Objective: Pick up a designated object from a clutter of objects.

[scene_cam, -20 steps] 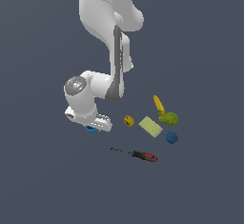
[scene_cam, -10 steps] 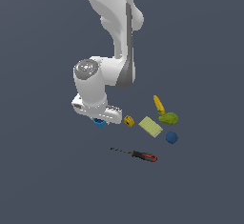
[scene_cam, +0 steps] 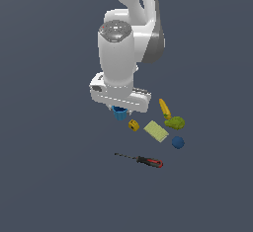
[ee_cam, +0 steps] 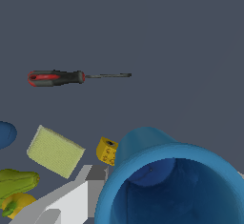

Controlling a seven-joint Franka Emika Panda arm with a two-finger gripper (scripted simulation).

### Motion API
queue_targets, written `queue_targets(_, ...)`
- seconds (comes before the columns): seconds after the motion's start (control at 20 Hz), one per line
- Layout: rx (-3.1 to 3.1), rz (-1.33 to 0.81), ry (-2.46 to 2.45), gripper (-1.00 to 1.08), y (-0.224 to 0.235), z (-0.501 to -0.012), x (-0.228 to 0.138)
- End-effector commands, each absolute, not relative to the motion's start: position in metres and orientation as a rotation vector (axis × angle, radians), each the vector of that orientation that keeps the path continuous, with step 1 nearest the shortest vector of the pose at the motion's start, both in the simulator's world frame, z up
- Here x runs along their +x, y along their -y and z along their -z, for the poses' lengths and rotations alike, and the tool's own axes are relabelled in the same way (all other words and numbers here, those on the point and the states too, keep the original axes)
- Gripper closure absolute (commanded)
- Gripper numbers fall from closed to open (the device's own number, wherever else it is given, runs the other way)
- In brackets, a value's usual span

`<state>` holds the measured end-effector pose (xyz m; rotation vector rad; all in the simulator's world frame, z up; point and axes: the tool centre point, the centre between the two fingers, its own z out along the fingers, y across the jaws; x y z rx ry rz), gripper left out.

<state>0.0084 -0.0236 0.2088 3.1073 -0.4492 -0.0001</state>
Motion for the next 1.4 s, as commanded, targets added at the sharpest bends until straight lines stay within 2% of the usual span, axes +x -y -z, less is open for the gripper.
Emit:
queue_targets(0.0, 3.106, -0.001, 0.45, 1.08, 0.004, -0.235, 0.006)
queue_targets(0.7, 3.107, -0.001, 0.449, 1.08, -0.092, -0.358, 0.0)
queue_targets(1.05, 3.109, 0.0, 0.449, 1.08, -0.115, -0.388, 0.001)
queue_targets(1.35, 3.109, 0.0, 0.449, 1.08, -0.12, -0.394, 0.002)
